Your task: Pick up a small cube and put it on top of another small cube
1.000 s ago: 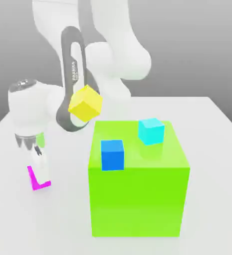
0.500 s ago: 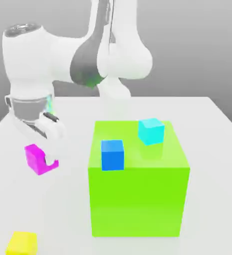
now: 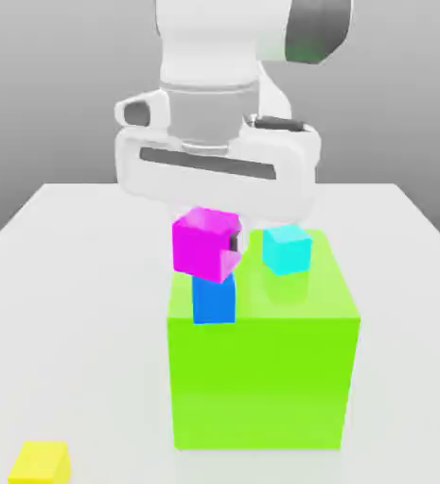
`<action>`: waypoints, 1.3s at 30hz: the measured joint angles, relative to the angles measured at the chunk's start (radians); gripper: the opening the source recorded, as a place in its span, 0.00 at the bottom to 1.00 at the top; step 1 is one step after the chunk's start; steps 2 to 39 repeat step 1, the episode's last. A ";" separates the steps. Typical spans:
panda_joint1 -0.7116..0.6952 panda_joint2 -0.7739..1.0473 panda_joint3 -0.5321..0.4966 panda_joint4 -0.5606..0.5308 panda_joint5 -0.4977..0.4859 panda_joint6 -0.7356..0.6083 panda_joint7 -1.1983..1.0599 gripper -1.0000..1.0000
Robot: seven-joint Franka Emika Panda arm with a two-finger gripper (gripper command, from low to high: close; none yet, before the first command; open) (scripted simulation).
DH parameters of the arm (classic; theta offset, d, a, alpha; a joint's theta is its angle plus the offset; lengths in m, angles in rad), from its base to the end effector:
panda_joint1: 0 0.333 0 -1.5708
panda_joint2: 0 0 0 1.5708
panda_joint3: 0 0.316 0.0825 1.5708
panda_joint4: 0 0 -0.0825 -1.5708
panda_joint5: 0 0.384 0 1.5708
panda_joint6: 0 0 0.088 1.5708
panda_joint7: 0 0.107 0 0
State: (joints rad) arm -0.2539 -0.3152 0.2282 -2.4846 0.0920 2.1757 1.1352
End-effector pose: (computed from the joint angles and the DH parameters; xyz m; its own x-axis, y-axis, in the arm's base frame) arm 0.4335 -0.0076 0.4007 0.3397 -0.9405 -0.0048 -0.9405 -0.3397 -0.0026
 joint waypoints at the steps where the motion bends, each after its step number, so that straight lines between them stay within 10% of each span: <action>1: 0.000 0.000 0.000 0.000 0.000 0.000 0.000 1.00; 39: 0.000 0.000 0.000 0.000 0.000 0.000 0.000 1.00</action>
